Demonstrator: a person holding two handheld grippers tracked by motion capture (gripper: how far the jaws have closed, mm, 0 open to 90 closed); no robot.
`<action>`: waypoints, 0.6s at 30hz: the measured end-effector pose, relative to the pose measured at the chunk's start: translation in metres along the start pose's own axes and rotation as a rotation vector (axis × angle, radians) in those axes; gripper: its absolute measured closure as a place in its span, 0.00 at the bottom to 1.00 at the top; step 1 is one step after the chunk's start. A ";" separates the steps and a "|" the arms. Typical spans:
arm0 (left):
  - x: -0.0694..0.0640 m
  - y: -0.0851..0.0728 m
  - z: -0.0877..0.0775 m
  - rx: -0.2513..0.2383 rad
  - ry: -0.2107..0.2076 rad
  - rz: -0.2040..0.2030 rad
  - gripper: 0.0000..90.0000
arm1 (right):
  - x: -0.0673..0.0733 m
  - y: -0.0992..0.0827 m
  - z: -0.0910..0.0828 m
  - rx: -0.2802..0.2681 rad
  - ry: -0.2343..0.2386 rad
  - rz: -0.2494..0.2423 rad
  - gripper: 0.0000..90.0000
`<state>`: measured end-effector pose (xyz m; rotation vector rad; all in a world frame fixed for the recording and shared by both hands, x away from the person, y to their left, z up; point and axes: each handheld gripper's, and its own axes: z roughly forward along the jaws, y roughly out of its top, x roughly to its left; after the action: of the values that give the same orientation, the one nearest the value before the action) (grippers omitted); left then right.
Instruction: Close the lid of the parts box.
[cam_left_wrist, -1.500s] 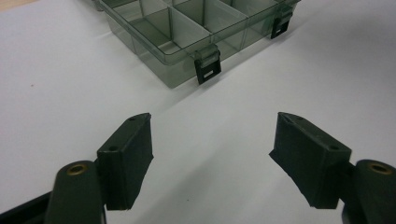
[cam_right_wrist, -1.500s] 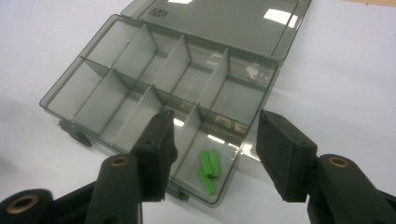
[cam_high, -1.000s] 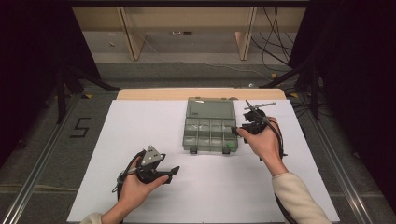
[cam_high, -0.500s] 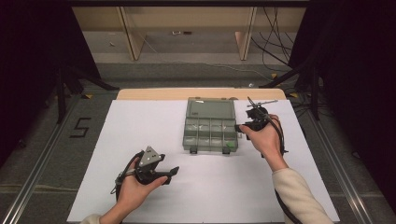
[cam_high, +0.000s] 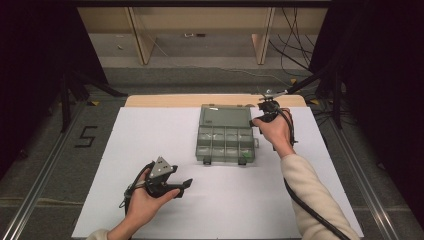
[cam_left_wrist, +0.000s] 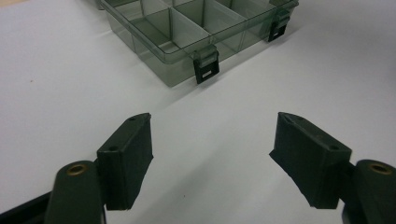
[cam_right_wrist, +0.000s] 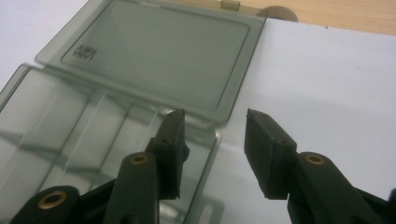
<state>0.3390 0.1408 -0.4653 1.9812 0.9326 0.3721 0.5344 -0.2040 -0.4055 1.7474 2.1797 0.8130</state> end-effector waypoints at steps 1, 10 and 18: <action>-0.001 0.000 0.000 -0.002 -0.001 -0.017 0.31 | -0.001 0.005 0.003 0.011 0.002 -0.004 0.66; 0.000 0.000 0.000 0.008 -0.004 0.006 0.31 | -0.008 0.034 0.035 0.053 -0.030 0.033 0.70; 0.000 -0.001 0.001 0.002 -0.007 -0.015 0.31 | -0.017 0.048 0.058 0.086 -0.054 0.066 0.76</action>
<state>0.3390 0.1402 -0.4665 1.9750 0.9432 0.3564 0.6072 -0.1979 -0.4290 1.8682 2.1623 0.6883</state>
